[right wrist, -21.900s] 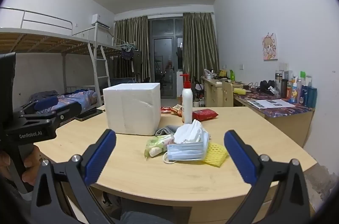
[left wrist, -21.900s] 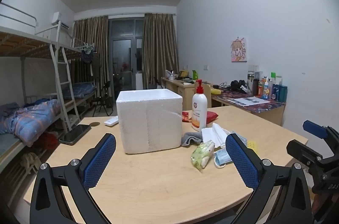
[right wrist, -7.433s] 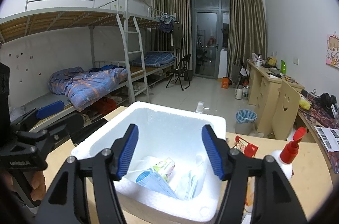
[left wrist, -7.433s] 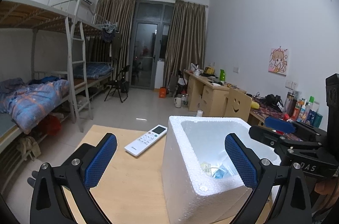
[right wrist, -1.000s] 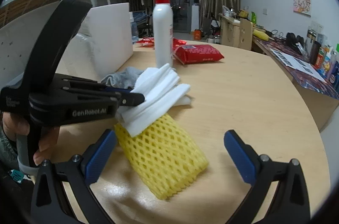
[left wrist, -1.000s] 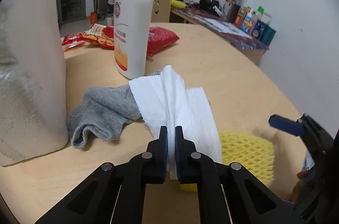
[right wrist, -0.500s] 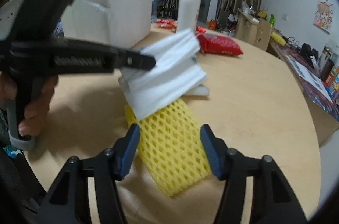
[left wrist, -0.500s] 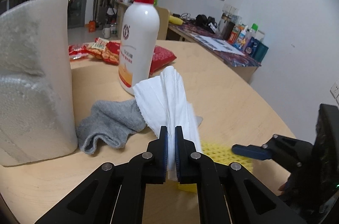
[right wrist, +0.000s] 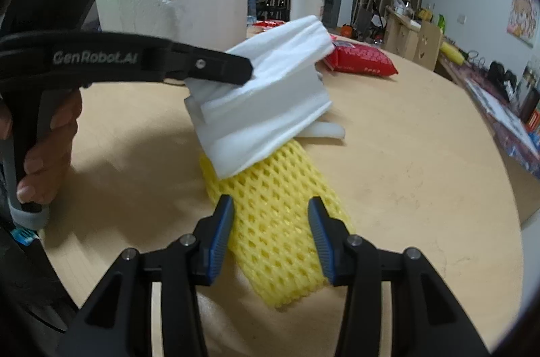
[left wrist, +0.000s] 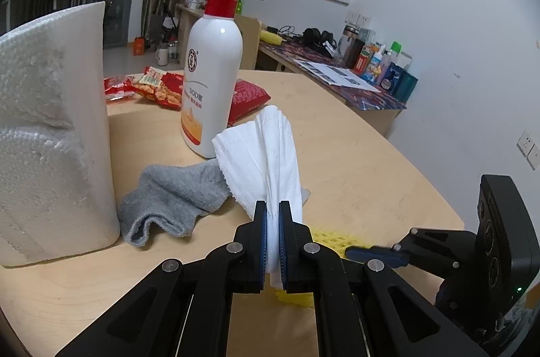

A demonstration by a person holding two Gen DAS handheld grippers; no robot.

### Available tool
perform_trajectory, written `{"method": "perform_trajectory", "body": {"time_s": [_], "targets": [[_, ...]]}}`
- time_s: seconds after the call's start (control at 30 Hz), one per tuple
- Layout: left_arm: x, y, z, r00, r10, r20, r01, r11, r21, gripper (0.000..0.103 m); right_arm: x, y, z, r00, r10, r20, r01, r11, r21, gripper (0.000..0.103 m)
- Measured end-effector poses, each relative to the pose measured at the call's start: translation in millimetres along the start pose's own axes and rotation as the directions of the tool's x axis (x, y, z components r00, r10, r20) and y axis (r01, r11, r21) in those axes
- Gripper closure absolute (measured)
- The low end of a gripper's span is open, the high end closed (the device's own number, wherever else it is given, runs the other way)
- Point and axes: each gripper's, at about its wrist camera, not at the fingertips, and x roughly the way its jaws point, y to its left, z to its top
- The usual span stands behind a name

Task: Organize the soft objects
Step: 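Grasp the white tissues with the left tool and lift them, then grasp the yellow foam net with the right tool and lift it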

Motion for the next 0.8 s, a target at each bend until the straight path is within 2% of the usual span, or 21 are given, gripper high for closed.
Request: {"method": "perform_trajectory", "body": {"time_s": [0.07, 0.13, 0.27, 0.43, 0.5, 0.57, 0.6, 0.63, 0.7, 0.8], "targets": [[-1, 0, 0, 1.000, -0.002, 0.005, 0.002, 1.000, -0.003, 0.097, -3, 1, -1, 1.000, 0.014, 0.011, -0.014, 1.000, 0.009, 0.069], [-5, -1, 1, 1.000, -0.008, 0.016, 0.008, 1.000, -0.001, 0.097, -6, 4, -3, 0.999, 0.026, 0.022, -0.027, 0.999, 0.018, 0.087], [-21, -6, 5, 0.998, -0.010, 0.066, 0.007, 0.999, 0.036, 0.097, -19, 2, -8, 0.997, 0.041, 0.073, -0.045, 0.997, 0.061, 0.090], [-46, -18, 8, 0.987, 0.036, 0.155, -0.048, 0.996, 0.071, 0.097, -41, -9, -10, 0.987, 0.022, 0.160, -0.042, 0.991, 0.123, 0.090], [-56, -22, 11, 0.983, 0.038, 0.182, -0.053, 0.996, 0.077, 0.097, -45, -10, -7, 0.987, 0.018, 0.162, -0.038, 0.992, 0.122, 0.090], [-61, -26, 11, 0.982, 0.045, 0.186, -0.063, 0.994, 0.092, 0.097, -42, -5, -2, 0.990, -0.021, 0.141, 0.009, 0.996, 0.084, 0.089], [-63, -26, 12, 0.981, 0.044, 0.187, -0.062, 0.994, 0.093, 0.097, -40, -3, 0, 0.990, -0.021, 0.137, 0.013, 0.998, 0.059, 0.079], [-65, -26, 12, 0.982, 0.038, 0.185, -0.056, 0.994, 0.094, 0.097, -34, -1, 3, 0.993, -0.004, 0.115, 0.001, 1.000, 0.026, 0.052], [-68, -25, 11, 0.982, 0.039, 0.185, -0.057, 0.994, 0.091, 0.097, -21, 0, 5, 0.996, -0.003, 0.084, 0.004, 1.000, -0.020, 0.027], [-70, -21, 12, 0.980, 0.043, 0.192, -0.058, 0.996, 0.075, 0.097, -13, -2, 6, 0.998, 0.031, 0.063, -0.029, 0.999, -0.044, 0.026]]}}
